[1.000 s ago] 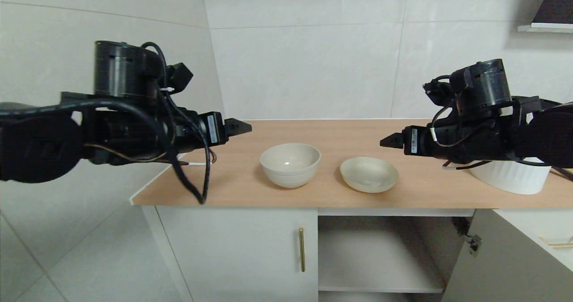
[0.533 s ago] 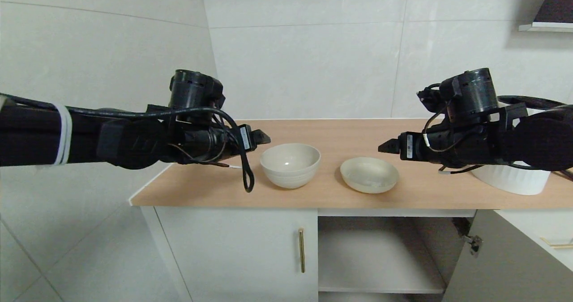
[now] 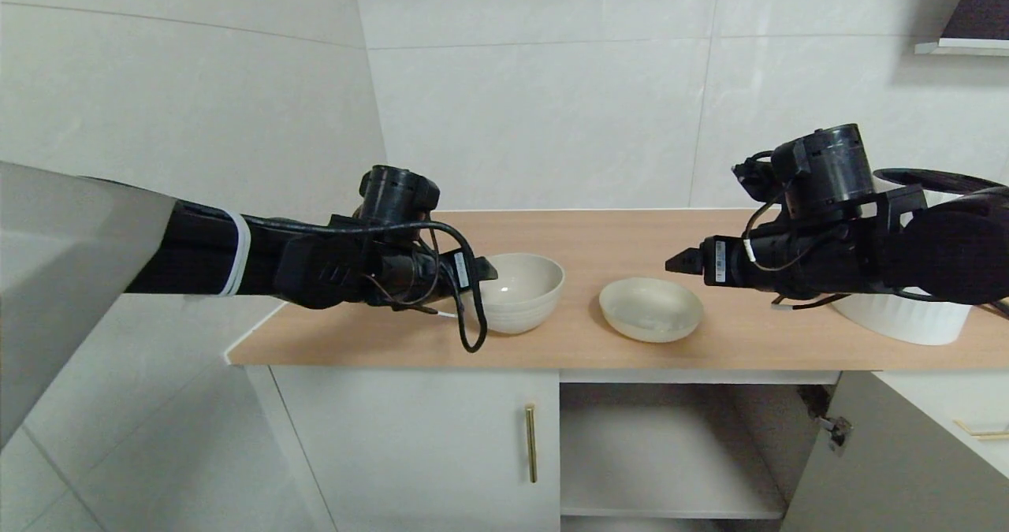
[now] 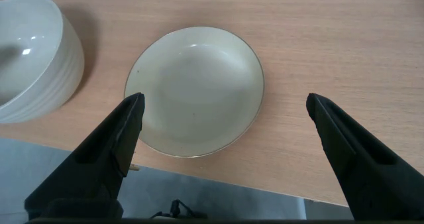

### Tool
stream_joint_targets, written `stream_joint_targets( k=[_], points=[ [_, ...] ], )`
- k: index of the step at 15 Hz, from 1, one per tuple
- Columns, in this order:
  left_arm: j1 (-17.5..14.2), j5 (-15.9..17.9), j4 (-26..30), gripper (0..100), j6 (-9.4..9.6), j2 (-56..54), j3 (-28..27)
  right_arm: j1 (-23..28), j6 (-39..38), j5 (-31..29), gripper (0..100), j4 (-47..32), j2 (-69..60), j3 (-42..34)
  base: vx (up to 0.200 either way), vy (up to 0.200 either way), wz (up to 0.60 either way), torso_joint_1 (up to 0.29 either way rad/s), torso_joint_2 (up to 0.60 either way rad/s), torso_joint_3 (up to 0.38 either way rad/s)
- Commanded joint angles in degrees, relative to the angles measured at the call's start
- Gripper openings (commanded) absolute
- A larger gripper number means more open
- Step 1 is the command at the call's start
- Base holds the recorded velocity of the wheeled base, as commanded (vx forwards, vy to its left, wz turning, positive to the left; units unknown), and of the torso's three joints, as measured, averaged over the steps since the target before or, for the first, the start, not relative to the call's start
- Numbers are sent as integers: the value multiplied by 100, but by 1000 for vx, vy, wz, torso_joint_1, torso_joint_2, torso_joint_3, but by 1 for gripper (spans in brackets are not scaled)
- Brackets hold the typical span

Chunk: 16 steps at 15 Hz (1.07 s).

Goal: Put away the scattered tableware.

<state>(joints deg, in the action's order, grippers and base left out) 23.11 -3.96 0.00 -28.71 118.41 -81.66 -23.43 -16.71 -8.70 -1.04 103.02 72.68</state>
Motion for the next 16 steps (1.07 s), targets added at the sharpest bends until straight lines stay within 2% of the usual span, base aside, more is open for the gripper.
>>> stream_joint_targets(
  k=[1, 3, 4, 6, 16],
  points=[
    [27, -8, 0, 100, -12, 112, -7, -4, 1, 0, 100, -2, -19, 9, 0, 0, 0, 0, 0, 0],
    [27, -8, 0, 100, -12, 77, -7, -4, 1, 0, 100, -2, -37, 1, 0, 0, 0, 0, 0, 0],
    [44, -8, 0, 0, -82, 42, -7, -4, -7, -8, 100, -2, -37, 1, 0, 0, 0, 0, 0, 0],
    [53, -8, 0, 0, -126, -55, 10, -4, 1, -52, 100, -2, -28, 1, 0, 0, 0, 0, 0, 0],
    [106, -43, 0, 0, -109, -433, 239, -4, 10, -70, 100, -37, 174, 44, 0, 0, 0, 0, 0, 0]
  ],
)
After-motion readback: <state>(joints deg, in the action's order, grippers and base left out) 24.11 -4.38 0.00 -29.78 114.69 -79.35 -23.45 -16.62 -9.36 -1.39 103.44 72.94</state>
